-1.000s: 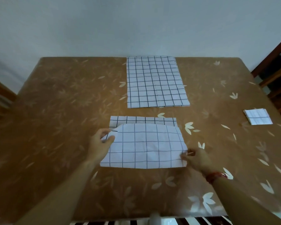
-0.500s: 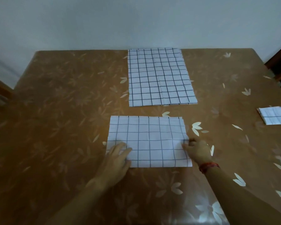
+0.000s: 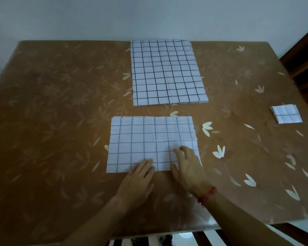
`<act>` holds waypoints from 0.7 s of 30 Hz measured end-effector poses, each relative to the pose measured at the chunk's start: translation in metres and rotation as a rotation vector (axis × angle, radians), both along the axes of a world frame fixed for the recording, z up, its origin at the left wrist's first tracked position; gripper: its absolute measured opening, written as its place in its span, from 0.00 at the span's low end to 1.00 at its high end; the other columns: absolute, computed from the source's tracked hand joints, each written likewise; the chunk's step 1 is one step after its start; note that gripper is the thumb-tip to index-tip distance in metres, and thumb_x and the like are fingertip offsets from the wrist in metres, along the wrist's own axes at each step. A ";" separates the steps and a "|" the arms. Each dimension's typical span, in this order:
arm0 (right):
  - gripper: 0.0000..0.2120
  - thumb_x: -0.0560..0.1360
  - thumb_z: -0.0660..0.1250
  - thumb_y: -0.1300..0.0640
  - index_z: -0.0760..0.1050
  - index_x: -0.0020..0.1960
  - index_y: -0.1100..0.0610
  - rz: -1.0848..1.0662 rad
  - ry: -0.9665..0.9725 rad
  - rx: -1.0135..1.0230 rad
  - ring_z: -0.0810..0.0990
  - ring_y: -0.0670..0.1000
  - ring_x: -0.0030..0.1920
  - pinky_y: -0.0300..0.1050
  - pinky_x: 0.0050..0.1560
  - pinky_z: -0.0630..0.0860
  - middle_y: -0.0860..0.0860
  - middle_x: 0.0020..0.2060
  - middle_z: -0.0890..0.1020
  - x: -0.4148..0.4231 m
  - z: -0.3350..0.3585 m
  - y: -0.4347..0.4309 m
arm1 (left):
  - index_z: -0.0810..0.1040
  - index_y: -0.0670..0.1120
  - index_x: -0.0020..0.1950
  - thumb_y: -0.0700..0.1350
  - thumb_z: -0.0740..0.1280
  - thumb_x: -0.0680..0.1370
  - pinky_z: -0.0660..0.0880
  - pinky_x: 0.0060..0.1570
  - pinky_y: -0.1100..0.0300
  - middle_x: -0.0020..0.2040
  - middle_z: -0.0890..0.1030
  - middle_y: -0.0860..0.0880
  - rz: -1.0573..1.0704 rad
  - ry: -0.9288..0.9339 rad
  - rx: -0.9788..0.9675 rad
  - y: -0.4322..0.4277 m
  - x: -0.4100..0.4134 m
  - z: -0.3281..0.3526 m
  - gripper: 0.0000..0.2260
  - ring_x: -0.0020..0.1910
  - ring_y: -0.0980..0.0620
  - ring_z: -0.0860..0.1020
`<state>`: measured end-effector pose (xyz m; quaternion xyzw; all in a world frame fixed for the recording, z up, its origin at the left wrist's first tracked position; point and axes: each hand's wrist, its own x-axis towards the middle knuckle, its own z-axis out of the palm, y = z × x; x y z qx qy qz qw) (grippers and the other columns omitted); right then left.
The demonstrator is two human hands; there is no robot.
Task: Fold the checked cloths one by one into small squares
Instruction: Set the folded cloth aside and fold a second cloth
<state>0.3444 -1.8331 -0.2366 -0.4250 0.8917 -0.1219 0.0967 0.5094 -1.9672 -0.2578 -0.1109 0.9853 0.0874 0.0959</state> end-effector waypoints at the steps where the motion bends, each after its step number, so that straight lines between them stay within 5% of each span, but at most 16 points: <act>1: 0.23 0.74 0.66 0.53 0.70 0.67 0.57 0.069 0.017 0.005 0.72 0.57 0.64 0.53 0.60 0.75 0.57 0.65 0.72 0.010 -0.005 0.001 | 0.75 0.46 0.67 0.54 0.55 0.76 0.59 0.70 0.49 0.70 0.73 0.46 -0.012 0.000 0.001 -0.001 0.000 -0.002 0.24 0.70 0.49 0.68; 7: 0.26 0.76 0.57 0.50 0.69 0.70 0.61 0.251 0.065 0.087 0.70 0.57 0.70 0.53 0.65 0.72 0.59 0.69 0.71 0.052 -0.023 0.002 | 0.70 0.40 0.71 0.51 0.54 0.79 0.49 0.72 0.54 0.72 0.69 0.43 -0.024 0.024 0.057 -0.002 0.002 -0.002 0.24 0.73 0.47 0.64; 14: 0.29 0.80 0.56 0.48 0.59 0.75 0.64 0.306 -0.027 0.181 0.59 0.56 0.75 0.56 0.70 0.66 0.59 0.74 0.61 0.075 -0.030 -0.003 | 0.65 0.41 0.74 0.49 0.54 0.79 0.56 0.72 0.50 0.74 0.67 0.44 0.022 0.016 0.036 0.004 0.012 -0.009 0.25 0.74 0.49 0.61; 21: 0.33 0.76 0.54 0.41 0.68 0.70 0.65 0.224 0.011 0.278 0.66 0.57 0.72 0.54 0.69 0.64 0.60 0.71 0.67 0.075 -0.029 0.001 | 0.63 0.38 0.74 0.51 0.50 0.80 0.48 0.73 0.55 0.76 0.62 0.43 0.063 -0.027 0.034 -0.006 0.029 -0.015 0.26 0.75 0.48 0.57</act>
